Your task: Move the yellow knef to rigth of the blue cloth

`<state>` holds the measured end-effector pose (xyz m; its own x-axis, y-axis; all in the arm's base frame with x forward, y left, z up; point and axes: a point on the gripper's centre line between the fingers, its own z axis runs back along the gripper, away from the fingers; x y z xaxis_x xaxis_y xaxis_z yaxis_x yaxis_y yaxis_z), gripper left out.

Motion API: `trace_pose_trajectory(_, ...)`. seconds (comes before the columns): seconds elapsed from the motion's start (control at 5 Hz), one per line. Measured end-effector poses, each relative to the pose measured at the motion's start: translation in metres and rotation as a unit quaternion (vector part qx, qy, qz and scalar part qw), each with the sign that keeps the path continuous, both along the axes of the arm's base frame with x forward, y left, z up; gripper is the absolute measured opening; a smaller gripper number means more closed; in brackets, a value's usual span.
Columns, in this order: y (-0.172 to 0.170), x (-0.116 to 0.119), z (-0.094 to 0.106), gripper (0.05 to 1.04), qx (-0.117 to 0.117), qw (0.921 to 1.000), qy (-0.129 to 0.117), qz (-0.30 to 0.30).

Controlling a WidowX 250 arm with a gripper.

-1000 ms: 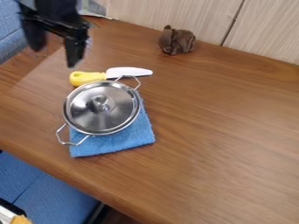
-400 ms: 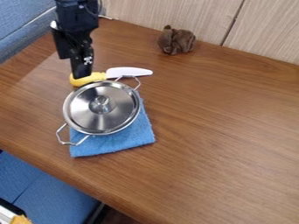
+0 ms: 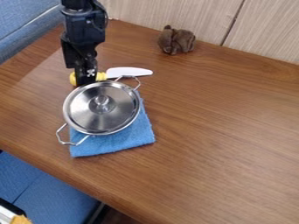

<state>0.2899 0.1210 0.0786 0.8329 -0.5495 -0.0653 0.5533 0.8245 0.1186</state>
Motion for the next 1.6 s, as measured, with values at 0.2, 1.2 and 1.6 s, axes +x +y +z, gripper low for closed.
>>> trace_pose_trajectory(0.2, 0.000, 0.003, -0.010, 0.945, -0.011, 0.9999, -0.002, 0.002)
trace_pose_trajectory(1.2, 0.003, -0.002, -0.006, 0.526, 0.029, 0.9987, 0.002, 0.041)
trace_pose_trajectory(1.6, -0.006, 0.005, 0.039, 0.526, 0.052, 0.9923, -0.038, 0.105)
